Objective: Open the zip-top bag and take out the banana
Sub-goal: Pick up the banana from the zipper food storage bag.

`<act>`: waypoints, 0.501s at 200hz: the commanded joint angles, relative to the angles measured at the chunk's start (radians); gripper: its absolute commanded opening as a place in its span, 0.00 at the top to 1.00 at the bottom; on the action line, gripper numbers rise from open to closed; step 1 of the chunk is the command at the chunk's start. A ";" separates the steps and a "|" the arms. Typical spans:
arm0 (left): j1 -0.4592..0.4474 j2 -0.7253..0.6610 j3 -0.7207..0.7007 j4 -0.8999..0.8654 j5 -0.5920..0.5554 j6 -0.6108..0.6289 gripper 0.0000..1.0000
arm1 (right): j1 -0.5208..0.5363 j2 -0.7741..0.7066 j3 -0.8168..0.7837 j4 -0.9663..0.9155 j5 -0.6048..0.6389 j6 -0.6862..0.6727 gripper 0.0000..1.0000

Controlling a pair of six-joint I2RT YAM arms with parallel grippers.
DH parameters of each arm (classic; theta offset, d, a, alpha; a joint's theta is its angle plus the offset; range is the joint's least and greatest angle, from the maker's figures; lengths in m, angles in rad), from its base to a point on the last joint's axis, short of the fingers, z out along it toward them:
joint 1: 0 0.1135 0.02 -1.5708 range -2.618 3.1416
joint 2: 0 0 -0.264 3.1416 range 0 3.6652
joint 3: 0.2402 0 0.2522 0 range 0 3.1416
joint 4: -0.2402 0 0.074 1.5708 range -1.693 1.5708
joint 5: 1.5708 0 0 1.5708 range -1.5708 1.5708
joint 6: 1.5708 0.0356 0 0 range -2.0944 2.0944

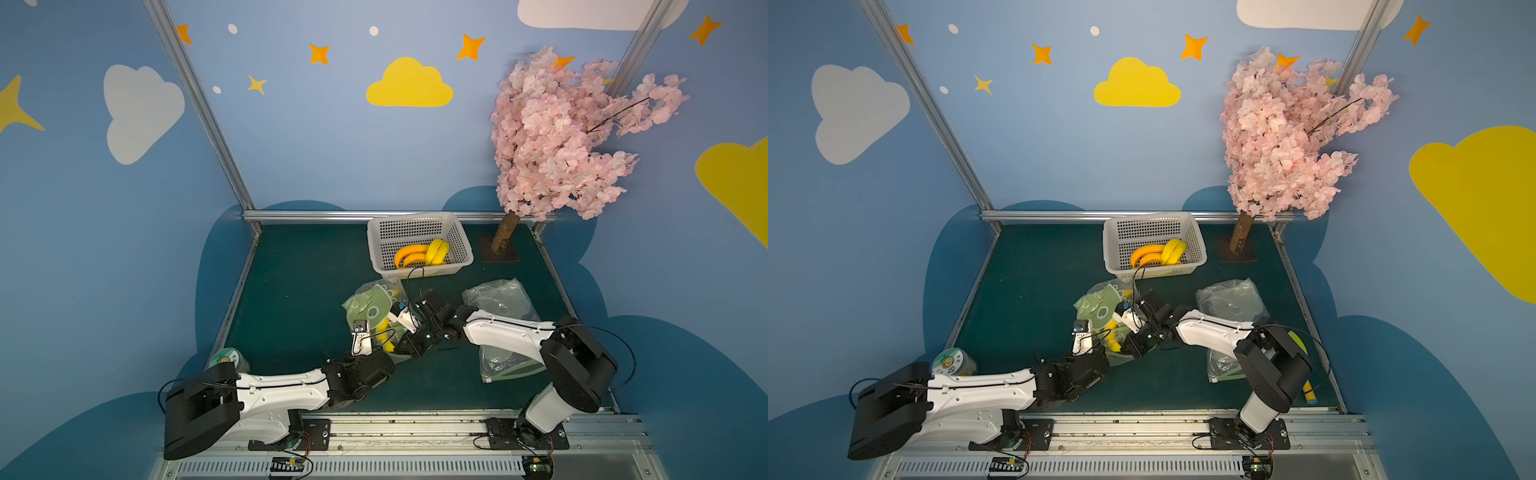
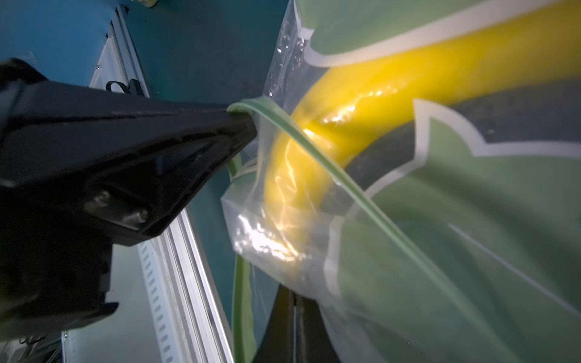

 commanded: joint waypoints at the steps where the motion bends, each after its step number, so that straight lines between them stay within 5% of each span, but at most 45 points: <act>1: 0.000 0.012 0.011 0.088 0.044 0.071 0.97 | 0.011 0.005 0.065 -0.061 -0.021 -0.011 1.00; 29: -0.001 -0.032 0.022 0.118 0.069 0.107 0.88 | 0.036 0.040 0.099 -0.128 0.065 -0.051 1.00; 52: 0.000 -0.151 0.015 0.058 0.074 0.114 0.48 | 0.032 0.027 0.051 -0.070 0.086 -0.042 1.00; 100: 0.056 -0.523 -0.074 -0.158 0.035 0.097 0.33 | 0.022 0.001 0.013 -0.039 0.100 -0.058 1.00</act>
